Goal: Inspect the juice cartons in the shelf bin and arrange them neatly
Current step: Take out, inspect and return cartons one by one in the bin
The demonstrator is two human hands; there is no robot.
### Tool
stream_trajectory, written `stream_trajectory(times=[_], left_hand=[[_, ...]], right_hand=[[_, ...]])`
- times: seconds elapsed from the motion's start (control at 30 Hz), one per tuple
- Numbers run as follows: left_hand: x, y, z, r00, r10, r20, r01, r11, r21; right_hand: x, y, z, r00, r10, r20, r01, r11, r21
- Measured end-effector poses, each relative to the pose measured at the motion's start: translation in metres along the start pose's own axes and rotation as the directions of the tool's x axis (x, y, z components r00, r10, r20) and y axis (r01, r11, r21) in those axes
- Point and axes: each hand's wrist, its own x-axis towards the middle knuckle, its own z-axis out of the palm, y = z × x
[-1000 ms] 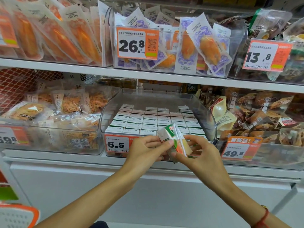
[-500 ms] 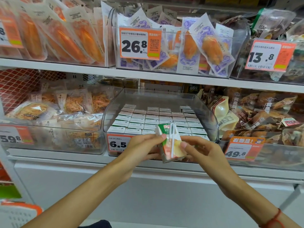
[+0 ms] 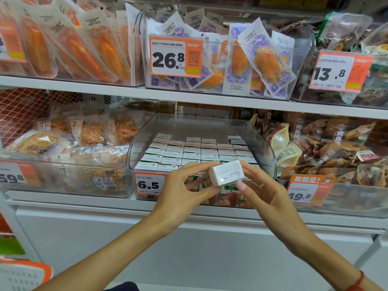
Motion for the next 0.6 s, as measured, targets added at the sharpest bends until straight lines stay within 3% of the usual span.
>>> stream_trajectory(times=[0.37,0.6], left_hand=[[0.002,-0.006,0.001,0.999,0.023,0.04,-0.024,1.0,0.018],[0.007,-0.004,-0.009,0.981,-0.047,0.19,0.051,0.999,-0.018]], right_hand=[[-0.003,0.002,-0.003,1.0,-0.004,0.024,0.005,1.0,-0.016],[-0.004,-0.001,-0.001,0.996,-0.083,-0.026,0.079,0.991,-0.108]])
